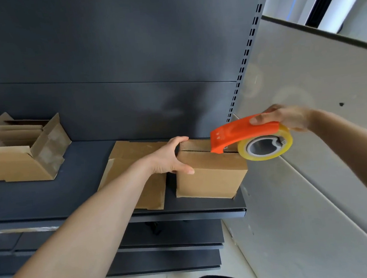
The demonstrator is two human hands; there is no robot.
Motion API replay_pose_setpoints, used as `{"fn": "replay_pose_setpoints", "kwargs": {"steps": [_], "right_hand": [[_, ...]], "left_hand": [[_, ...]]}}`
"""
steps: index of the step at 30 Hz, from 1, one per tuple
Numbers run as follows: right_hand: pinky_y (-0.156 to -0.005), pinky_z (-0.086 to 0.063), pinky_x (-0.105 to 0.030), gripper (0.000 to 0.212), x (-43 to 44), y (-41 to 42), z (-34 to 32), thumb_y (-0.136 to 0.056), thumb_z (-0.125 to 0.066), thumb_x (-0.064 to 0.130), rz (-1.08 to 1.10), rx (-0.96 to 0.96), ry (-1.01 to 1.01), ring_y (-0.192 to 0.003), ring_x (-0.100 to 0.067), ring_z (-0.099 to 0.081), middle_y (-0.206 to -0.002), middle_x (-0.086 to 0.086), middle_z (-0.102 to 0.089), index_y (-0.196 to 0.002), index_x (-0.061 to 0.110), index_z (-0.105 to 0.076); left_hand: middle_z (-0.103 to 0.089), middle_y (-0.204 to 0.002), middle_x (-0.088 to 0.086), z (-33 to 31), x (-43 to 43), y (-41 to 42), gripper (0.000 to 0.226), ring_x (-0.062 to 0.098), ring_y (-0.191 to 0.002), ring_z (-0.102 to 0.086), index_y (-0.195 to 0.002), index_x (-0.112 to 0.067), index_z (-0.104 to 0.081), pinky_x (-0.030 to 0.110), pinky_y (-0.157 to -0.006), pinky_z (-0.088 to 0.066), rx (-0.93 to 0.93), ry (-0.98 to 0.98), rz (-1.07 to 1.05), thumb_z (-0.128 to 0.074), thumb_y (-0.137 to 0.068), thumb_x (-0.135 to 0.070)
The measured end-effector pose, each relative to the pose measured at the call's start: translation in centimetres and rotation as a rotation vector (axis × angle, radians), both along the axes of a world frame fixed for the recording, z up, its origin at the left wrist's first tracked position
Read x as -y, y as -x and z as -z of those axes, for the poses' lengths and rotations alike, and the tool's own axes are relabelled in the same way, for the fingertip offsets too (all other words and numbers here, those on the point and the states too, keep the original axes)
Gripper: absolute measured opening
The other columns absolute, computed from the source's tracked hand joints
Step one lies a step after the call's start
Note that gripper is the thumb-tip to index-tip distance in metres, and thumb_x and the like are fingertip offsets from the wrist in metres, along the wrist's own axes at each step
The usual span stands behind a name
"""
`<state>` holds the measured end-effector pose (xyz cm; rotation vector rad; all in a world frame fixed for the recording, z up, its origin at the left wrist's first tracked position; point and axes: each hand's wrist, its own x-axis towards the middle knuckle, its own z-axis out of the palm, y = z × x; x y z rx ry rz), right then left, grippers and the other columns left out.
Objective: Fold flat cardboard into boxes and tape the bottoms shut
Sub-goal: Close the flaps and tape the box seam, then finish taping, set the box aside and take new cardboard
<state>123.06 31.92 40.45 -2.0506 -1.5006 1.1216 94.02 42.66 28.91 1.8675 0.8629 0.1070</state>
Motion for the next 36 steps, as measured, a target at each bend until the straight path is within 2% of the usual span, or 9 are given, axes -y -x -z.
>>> {"fn": "replay_pose_setpoints", "kwargs": {"steps": [2,6,13,16,19,24,29,34,36], "right_hand": [[-0.067,-0.054,-0.031,0.103,1.5,-2.0,-0.3,-0.018,-0.075,0.079,0.021,-0.014,0.009,-0.069,-0.023,-0.071,-0.082,-0.012,-0.075,-0.089,0.004,-0.070],[-0.062,-0.058,-0.029,0.104,3.7,-4.6,-0.7,-0.022,-0.076,0.078,0.037,-0.048,0.002,-0.073,-0.028,-0.071,-0.087,-0.018,-0.074,-0.091,0.001,-0.071],[-0.070,-0.058,-0.033,0.103,4.8,-4.9,0.1,-0.026,-0.078,0.075,0.061,-0.133,0.027,-0.079,-0.031,-0.071,-0.093,-0.018,-0.074,-0.096,0.001,-0.070],[-0.074,-0.059,-0.034,0.094,5.3,-4.9,0.7,-0.039,-0.083,0.064,0.084,-0.284,0.089,-0.085,-0.029,-0.071,-0.102,-0.018,-0.072,-0.108,0.002,-0.066],[-0.070,-0.060,-0.031,0.076,5.5,-4.9,0.8,-0.058,-0.077,0.050,0.101,-0.348,0.126,-0.082,-0.025,-0.072,-0.100,-0.017,-0.073,-0.114,0.001,-0.062],[-0.063,-0.057,-0.028,0.092,5.4,-4.4,0.0,-0.033,-0.086,0.063,0.071,-0.412,0.093,-0.078,-0.022,-0.071,-0.096,-0.014,-0.073,-0.102,0.006,-0.068],[-0.077,-0.056,-0.044,0.085,5.9,-4.2,0.1,-0.047,-0.084,0.058,0.033,-0.419,0.147,-0.092,-0.033,-0.065,-0.112,-0.021,-0.067,-0.112,0.007,-0.067],[-0.061,-0.057,-0.031,0.087,5.9,-3.8,-0.8,-0.031,-0.086,0.060,-0.008,-0.307,0.226,-0.075,-0.025,-0.070,-0.095,-0.017,-0.072,-0.098,0.006,-0.071],[-0.061,-0.057,-0.029,0.091,5.4,-3.4,-1.8,-0.031,-0.085,0.064,-0.029,-0.216,0.224,-0.077,-0.026,-0.071,-0.096,-0.018,-0.073,-0.098,0.004,-0.070]], "left_hand": [[-0.018,-0.150,-0.012,-0.1,-0.1,0.0,0.104,0.013,-0.127,-0.034,-0.145,-0.037,-0.021,0.026,-0.082,-0.055,-0.005,0.009,0.009,-0.086,-0.065,-0.027],[-0.022,-0.148,-0.009,-0.2,-0.2,-0.6,0.103,0.014,-0.125,-0.035,-0.145,-0.035,-0.021,0.014,-0.073,-0.048,-0.015,-0.009,0.036,-0.086,-0.065,-0.027],[-0.028,-0.143,-0.007,-0.3,-0.2,-1.1,0.102,0.015,-0.122,-0.039,-0.144,-0.036,-0.021,0.016,-0.073,-0.050,-0.037,0.016,0.033,-0.086,-0.066,-0.025],[-0.029,-0.141,-0.007,-0.3,-0.3,-1.2,0.102,0.013,-0.119,-0.040,-0.144,-0.035,-0.020,0.012,-0.068,-0.047,-0.040,0.020,0.027,-0.085,-0.067,-0.024],[-0.029,-0.138,-0.009,-0.5,-0.2,-1.4,0.101,0.012,-0.118,-0.039,-0.144,-0.035,-0.020,0.011,-0.065,-0.044,-0.051,0.017,0.028,-0.085,-0.068,-0.023],[-0.029,-0.135,-0.010,-0.5,-0.1,-1.3,0.102,0.013,-0.117,-0.041,-0.144,-0.036,-0.020,0.011,-0.066,-0.046,-0.066,0.012,0.023,-0.085,-0.068,-0.023],[-0.035,-0.140,-0.004,-0.7,-0.2,-1.1,0.102,0.017,-0.115,-0.051,-0.141,-0.041,-0.023,0.025,-0.079,-0.056,-0.070,0.041,0.012,-0.087,-0.064,-0.024],[-0.032,-0.139,-0.007,-0.9,0.0,-1.3,0.103,0.016,-0.122,-0.042,-0.143,-0.038,-0.020,0.015,-0.075,-0.046,-0.106,-0.017,0.043,-0.086,-0.065,-0.027],[-0.032,-0.141,-0.007,-0.8,-0.1,-1.3,0.104,0.016,-0.123,-0.040,-0.143,-0.039,-0.020,0.018,-0.083,-0.045,-0.115,-0.033,0.040,-0.087,-0.064,-0.030]]}}
